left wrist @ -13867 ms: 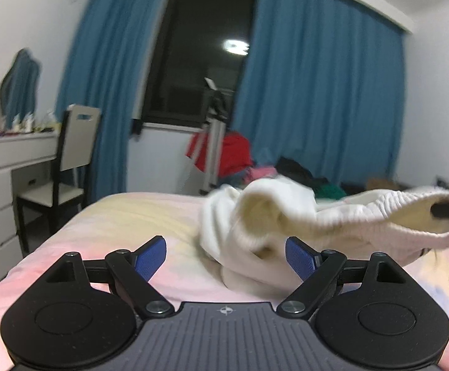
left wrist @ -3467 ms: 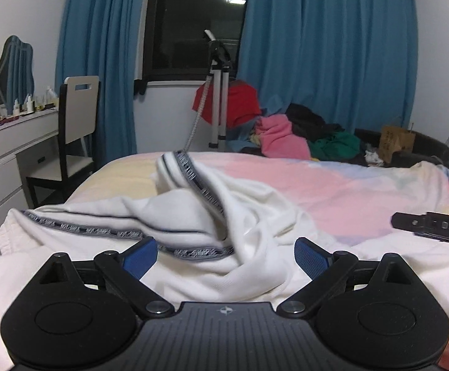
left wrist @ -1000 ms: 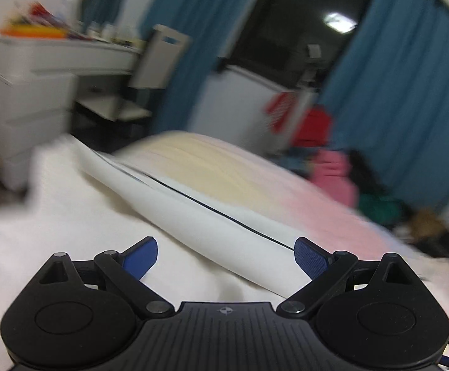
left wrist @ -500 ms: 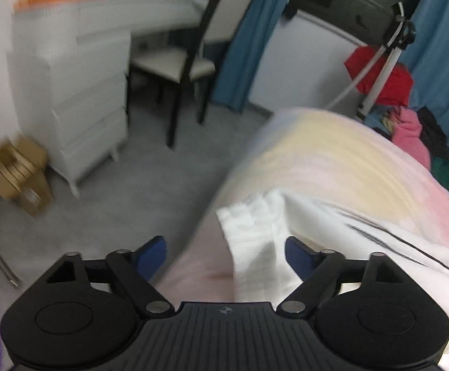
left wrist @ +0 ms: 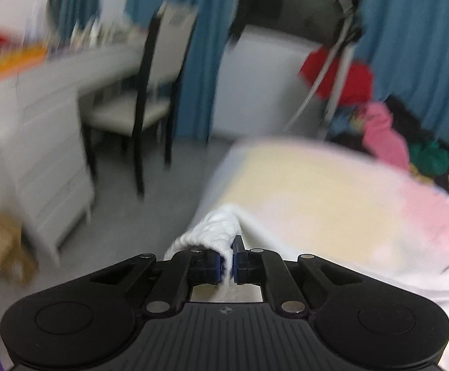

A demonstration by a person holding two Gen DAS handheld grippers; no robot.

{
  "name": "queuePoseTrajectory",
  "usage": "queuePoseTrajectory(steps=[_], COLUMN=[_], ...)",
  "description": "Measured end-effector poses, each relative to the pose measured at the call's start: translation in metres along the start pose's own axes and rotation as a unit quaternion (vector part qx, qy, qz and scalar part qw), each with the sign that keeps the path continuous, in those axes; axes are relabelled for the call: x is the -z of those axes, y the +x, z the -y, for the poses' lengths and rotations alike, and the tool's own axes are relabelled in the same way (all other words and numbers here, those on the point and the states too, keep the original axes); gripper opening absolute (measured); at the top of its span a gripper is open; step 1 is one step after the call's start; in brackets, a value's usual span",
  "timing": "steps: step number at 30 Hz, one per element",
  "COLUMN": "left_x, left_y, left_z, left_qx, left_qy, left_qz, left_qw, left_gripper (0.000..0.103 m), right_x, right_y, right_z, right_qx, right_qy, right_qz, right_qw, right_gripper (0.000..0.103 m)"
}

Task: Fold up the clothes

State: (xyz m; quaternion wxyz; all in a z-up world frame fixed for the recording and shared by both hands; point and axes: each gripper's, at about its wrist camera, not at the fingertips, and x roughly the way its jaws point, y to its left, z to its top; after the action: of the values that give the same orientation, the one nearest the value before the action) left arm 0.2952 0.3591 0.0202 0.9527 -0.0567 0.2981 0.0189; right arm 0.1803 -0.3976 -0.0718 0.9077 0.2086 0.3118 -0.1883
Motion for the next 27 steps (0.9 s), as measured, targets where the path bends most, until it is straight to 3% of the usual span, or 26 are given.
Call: queuePoseTrajectory(steps=[3,6,9,10,11,14,18,20,23,27], left_x=[-0.034,-0.037,-0.013,-0.005,0.004,0.013,0.024,0.029,0.045,0.075], left_y=[-0.008,0.009,0.027,0.032,0.037,0.009,-0.033,-0.056,-0.079,-0.076], left_z=[0.036,0.057,0.056,0.053,0.050,0.050,0.050,0.059,0.080,0.116], left_qx=[0.008,-0.021,-0.062,-0.075,-0.088,-0.092,-0.095,-0.071,-0.006,0.096], left_qy=[0.031,0.034,0.012,0.003,-0.005,-0.006,-0.006,-0.036,-0.106,-0.209], left_qz=[0.024,0.000,-0.046,-0.059,-0.073,-0.065,-0.050,-0.046,-0.052,-0.085], left_qw=[0.9992,0.9992,0.9969,0.9954,0.9934,0.9936,0.9942,0.9958,0.9930,0.9694], left_gripper=[0.008,0.010,0.017,0.021,0.034,0.053,0.070,0.076,0.079,0.080], right_x=[-0.002,-0.004,-0.005,-0.006,-0.006,-0.006,-0.009,-0.010,-0.014,-0.024], right_y=[-0.003,-0.003,0.001,0.002,0.002,0.001,-0.005,-0.009,-0.018,-0.032], right_z=[0.003,0.007,0.006,0.006,0.007,0.009,0.009,0.009,0.014,0.035], right_qx=[0.001,0.001,0.003,0.004,0.003,-0.001,-0.004,-0.002,-0.008,-0.030], right_qy=[0.005,0.013,0.014,0.013,0.012,0.014,0.017,0.014,0.021,0.073], right_qz=[0.005,0.004,0.001,0.001,0.001,0.001,0.007,0.015,0.024,0.027], right_qw=[1.000,1.000,1.000,1.000,1.000,1.000,1.000,1.000,0.999,0.997], right_gripper=[0.076,0.076,0.076,0.076,0.076,0.076,0.076,0.075,0.075,0.075])
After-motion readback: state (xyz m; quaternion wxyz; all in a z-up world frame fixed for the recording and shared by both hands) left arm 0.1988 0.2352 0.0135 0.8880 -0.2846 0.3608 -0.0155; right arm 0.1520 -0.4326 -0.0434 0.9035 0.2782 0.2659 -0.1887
